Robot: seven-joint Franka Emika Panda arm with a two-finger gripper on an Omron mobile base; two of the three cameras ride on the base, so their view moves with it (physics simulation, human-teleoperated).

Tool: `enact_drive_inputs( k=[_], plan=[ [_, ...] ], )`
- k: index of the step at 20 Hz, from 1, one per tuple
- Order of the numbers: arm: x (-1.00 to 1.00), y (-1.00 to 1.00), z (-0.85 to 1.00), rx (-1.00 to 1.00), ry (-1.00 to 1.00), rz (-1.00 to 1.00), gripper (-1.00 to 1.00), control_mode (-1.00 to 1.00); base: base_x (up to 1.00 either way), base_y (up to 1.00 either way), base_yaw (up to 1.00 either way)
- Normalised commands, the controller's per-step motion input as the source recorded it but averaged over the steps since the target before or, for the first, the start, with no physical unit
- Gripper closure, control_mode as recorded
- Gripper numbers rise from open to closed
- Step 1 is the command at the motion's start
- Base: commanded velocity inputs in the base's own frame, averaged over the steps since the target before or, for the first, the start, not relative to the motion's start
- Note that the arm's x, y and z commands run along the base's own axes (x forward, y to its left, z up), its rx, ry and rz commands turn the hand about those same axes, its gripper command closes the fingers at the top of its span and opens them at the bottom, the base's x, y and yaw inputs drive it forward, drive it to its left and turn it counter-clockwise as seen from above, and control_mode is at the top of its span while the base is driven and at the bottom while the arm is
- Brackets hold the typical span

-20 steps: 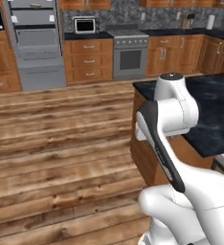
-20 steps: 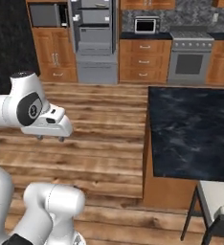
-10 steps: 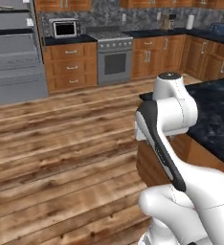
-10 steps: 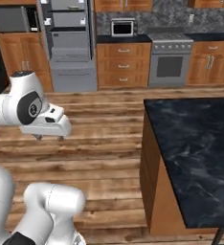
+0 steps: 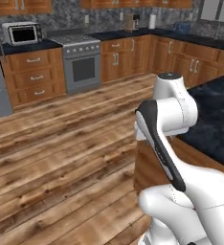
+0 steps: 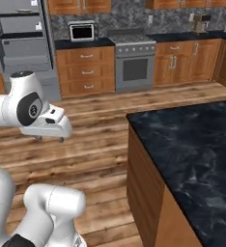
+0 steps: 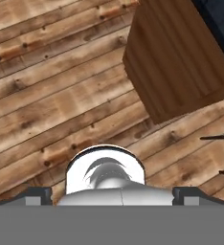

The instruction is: Retrieve the butter from the fridge and place it on a plate on the dining table. Then retrieve the butter knife by the fridge and place it near the plate.

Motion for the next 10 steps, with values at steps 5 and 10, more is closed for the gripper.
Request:
enact_drive_inputs(
  k=[5, 10],
  plan=[
    [0.0, 0.0, 0.0, 0.0, 0.0, 0.0, -1.0, 1.0, 0.5, 0.95, -0.22],
    [0.0, 0.0, 0.0, 0.0, 0.0, 0.0, -1.0, 1.0, 0.42, 0.94, -0.14]
  ],
)
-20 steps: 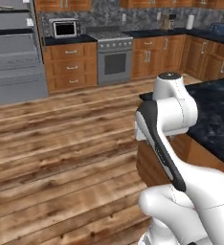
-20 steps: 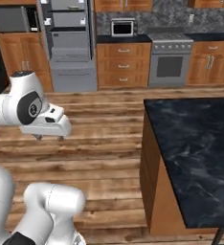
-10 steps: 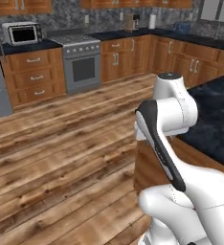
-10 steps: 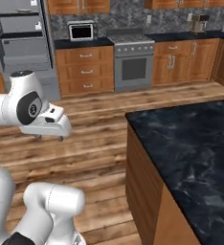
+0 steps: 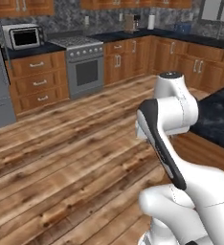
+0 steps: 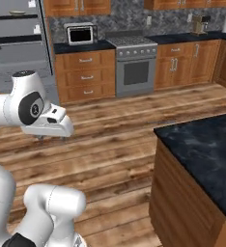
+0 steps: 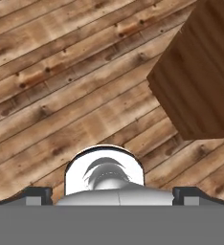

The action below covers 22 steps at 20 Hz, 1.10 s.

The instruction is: Retrieve the butter from the fridge and place it on a plate on the dining table. Then retrieve the butter knife by the fridge and place it near the plate.

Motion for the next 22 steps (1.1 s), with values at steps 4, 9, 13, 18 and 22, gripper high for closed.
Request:
enact_drive_inputs(
  k=[4, 9, 13, 18, 22],
  plan=[
    [0.0, 0.0, 0.0, 0.0, 0.0, 0.0, -1.0, 1.0, 0.51, 0.97, -0.07],
    [0.0, 0.0, 0.0, 0.0, 0.0, 0.0, -1.0, 1.0, 0.68, 0.68, -0.13],
    [0.0, 0.0, 0.0, 0.0, 0.0, 0.0, -1.0, 1.0, 0.77, 0.91, -0.22],
    [0.0, 0.0, 0.0, 0.0, 0.0, 0.0, -1.0, 1.0, 0.8, 0.95, -0.23],
    [0.0, 0.0, 0.0, 0.0, 0.0, 0.0, -1.0, 1.0, 0.93, 0.97, -0.26]
  ],
)
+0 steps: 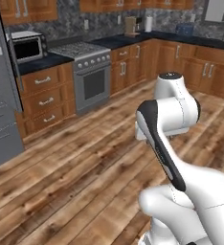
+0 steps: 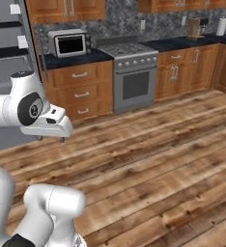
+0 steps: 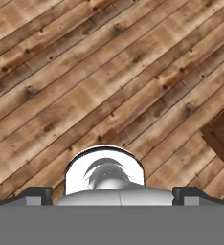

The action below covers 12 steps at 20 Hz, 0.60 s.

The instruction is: Retrieve the butter from the fridge and place it on a plate on the dining table. Then retrieve the butter knife by the fridge and place it near the plate.

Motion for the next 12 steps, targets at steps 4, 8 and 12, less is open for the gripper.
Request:
enact_drive_inputs(
  k=[4, 8, 12],
  plan=[
    [0.0, 0.0, 0.0, 0.0, 0.0, 0.0, -1.0, 1.0, 0.93, 0.6, -0.1],
    [0.0, 0.0, 0.0, 0.0, 0.0, 0.0, -1.0, 1.0, 0.91, 0.55, -0.07],
    [0.0, 0.0, 0.0, 0.0, 0.0, 0.0, -1.0, 1.0, 1.0, 0.52, -0.02]
  ],
)
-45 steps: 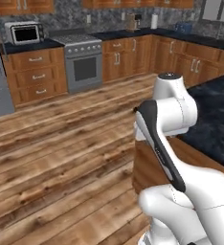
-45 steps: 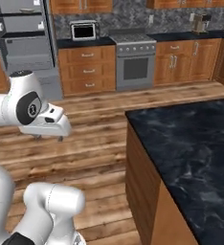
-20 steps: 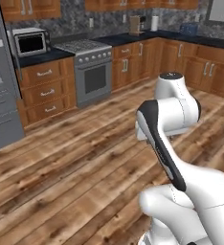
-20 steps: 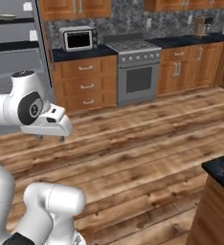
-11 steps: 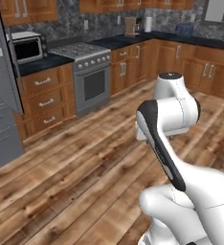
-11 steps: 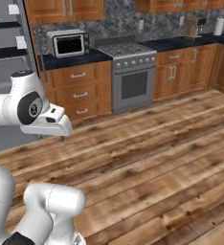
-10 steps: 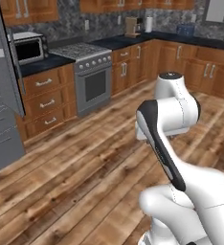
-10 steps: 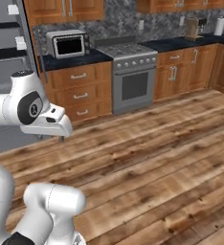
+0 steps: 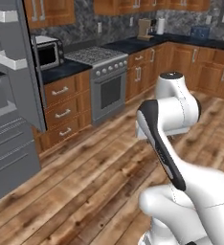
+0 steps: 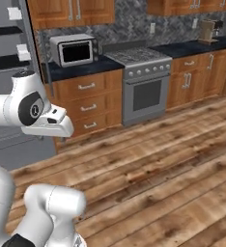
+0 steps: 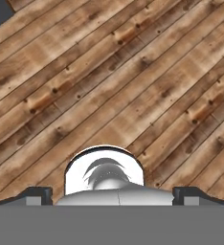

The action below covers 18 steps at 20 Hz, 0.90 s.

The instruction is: Retrieve the butter from the fridge and place it on a plate on the dining table. Then retrieve the butter knife by the fridge and place it near the plate.

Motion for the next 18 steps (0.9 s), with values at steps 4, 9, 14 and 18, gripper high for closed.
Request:
enact_drive_inputs(
  k=[4, 9, 14, 18],
  plan=[
    [0.0, 0.0, 0.0, 0.0, 0.0, 0.0, -1.0, 1.0, 1.0, 0.06, 0.0],
    [0.0, 0.0, 0.0, 0.0, 0.0, 0.0, -1.0, 1.0, 0.93, -0.17, 0.02],
    [0.0, 0.0, 0.0, 0.0, 0.0, 0.0, -1.0, 1.0, 0.94, -0.14, 0.03],
    [0.0, 0.0, 0.0, 0.0, 0.0, 0.0, -1.0, 1.0, 0.99, -0.4, 0.12]
  ],
)
